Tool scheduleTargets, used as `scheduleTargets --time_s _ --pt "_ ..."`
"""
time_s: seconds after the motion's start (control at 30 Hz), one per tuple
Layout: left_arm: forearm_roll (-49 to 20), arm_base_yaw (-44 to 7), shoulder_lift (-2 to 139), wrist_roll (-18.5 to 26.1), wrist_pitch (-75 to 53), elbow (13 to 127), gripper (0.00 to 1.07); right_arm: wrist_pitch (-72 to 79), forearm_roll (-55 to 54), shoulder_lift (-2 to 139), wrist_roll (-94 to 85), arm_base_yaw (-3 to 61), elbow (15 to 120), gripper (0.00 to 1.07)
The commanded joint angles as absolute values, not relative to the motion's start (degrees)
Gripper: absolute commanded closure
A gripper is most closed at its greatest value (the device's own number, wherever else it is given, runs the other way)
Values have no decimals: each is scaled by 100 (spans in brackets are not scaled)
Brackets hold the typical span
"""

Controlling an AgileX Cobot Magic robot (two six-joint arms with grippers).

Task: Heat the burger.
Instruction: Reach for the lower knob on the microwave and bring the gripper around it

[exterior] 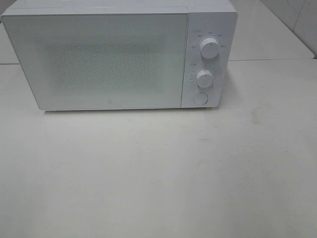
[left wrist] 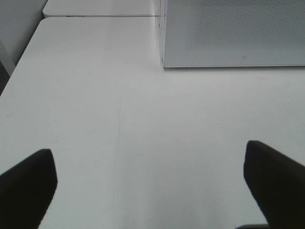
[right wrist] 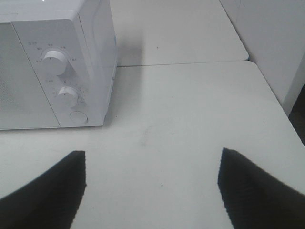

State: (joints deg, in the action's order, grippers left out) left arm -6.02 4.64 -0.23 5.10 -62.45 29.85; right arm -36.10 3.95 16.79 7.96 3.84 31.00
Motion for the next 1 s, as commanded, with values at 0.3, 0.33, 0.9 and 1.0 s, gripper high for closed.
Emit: scheduleTargets --time_s 0.3,0.33,0.9,1.0 --pt "-607 464 -166 487 -6154 2974 7 -2183 378 2681 814 355 3117 32" --pt "-607 464 -166 487 -6154 2974 7 -2040 378 2819 814 355 3117 32" --pt "-607 464 -166 487 -6154 2974 7 1450 481 5185 808 355 2595 32" --pt "-613 464 -166 487 -6154 2974 7 2086 367 5489 682 355 2349 32"
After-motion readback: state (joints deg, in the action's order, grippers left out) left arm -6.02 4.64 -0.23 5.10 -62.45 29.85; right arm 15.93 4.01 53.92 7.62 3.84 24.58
